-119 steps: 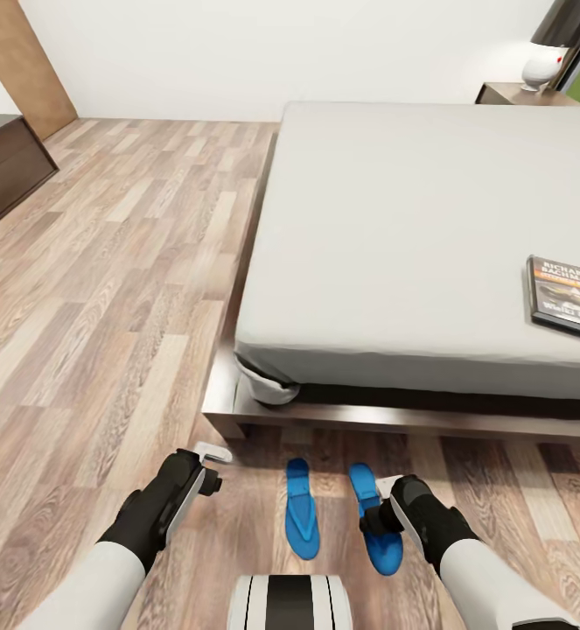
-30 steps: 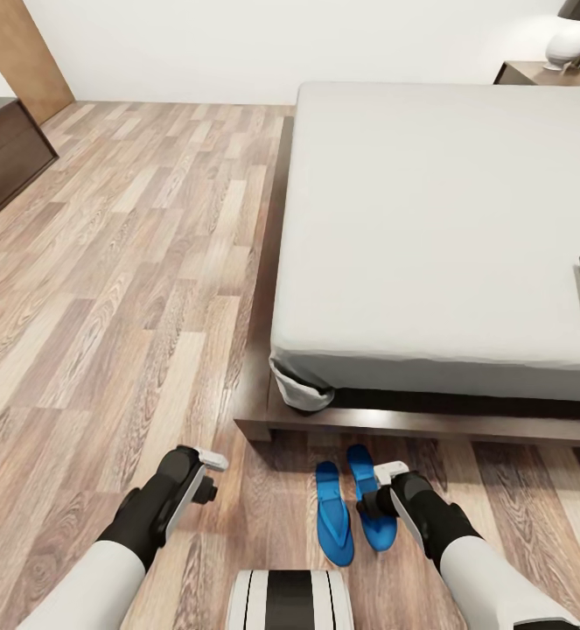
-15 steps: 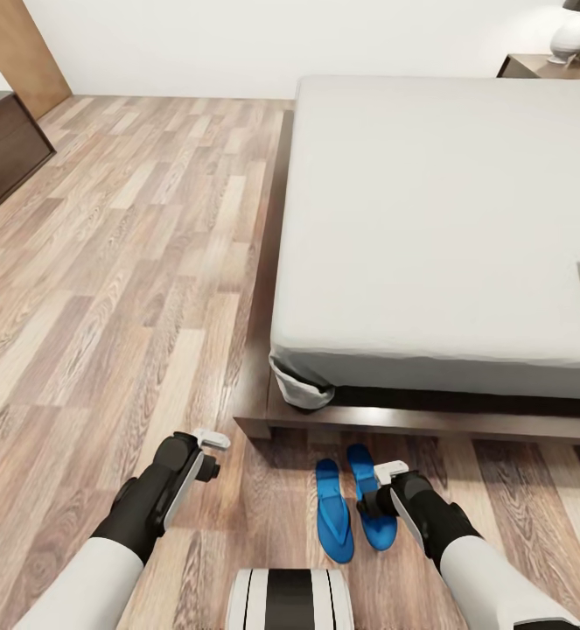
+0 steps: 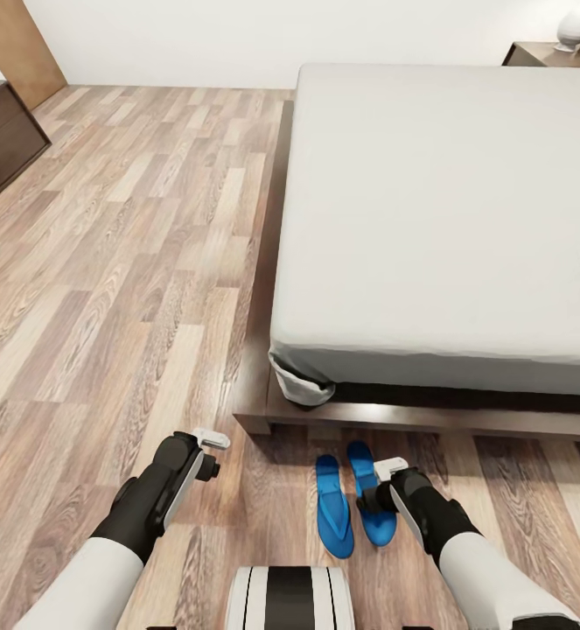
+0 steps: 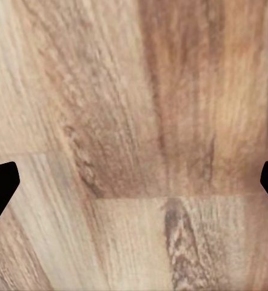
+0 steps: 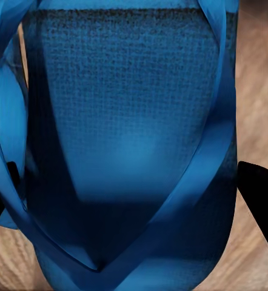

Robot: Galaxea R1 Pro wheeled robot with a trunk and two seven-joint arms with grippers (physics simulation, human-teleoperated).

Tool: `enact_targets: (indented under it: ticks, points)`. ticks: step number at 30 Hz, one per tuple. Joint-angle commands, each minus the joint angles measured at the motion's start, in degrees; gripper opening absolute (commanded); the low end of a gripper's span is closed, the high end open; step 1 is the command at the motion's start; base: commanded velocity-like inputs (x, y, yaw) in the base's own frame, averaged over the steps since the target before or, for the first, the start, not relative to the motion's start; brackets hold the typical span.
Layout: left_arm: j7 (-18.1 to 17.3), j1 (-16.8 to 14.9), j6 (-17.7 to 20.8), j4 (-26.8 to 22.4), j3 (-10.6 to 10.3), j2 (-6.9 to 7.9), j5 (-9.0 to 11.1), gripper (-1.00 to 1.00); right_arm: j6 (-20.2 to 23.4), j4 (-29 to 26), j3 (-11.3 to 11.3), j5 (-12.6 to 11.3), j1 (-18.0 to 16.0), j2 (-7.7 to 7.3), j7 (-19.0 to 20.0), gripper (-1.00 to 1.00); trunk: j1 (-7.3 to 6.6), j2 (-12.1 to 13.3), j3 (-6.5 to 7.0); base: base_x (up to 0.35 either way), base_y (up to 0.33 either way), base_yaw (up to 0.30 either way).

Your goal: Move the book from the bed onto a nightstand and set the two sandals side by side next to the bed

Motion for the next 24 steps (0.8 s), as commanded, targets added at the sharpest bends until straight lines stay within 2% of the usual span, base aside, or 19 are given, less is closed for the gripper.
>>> enact_targets:
  ticks: [1,7,11,14,18,22,24]
  points:
    - [0.0,0.0,0.2,-0.1,-0.1,0.00,-0.2,1.00,0.3,-0.1,0.1,0.6,-0.2,0.03,0.4,-1.00,0.02,0.0,-0.26,0.000,0.000,0.000]
    - [0.0,0.0,0.2,-0.1,-0.2,0.00,-0.2,1.00,0.3,-0.1,0.1,0.8,-0.9,-0.18,0.3,-1.00,0.17,-0.1,-1.59,0.000,0.000,0.000]
    - [0.0,0.0,0.2,-0.1,-0.2,0.00,-0.2,1.00,0.3,0.0,0.1,0.9,-1.3,-0.11,0.3,-1.00,0.17,-0.1,-1.59,0.000,0.000,0.000]
    - [0.0,0.0,0.2,-0.1,-0.2,0.00,-0.2,1.00,0.2,0.0,0.0,0.9,-1.3,-0.17,0.3,-1.00,0.25,-0.1,-2.25,0.000,0.000,0.000]
    - [0.0,0.0,0.2,-0.1,-0.2,0.00,-0.2,1.00,-1.0,0.1,0.0,0.8,-1.4,-0.39,0.3,-1.00,0.35,-0.2,-3.14,0.000,0.000,0.000]
    - [0.0,0.0,0.2,-0.1,-0.2,0.00,-0.2,1.00,-2.3,0.4,-0.1,0.8,-1.4,-0.27,0.2,-1.00,0.35,-0.2,-3.14,0.000,0.000,0.000]
    - [0.0,0.0,0.2,-0.1,-0.2,0.00,-0.2,1.00,-2.5,0.4,-0.1,0.9,-1.4,-0.20,0.2,-1.00,0.40,-0.2,-3.58,0.000,0.000,0.000]
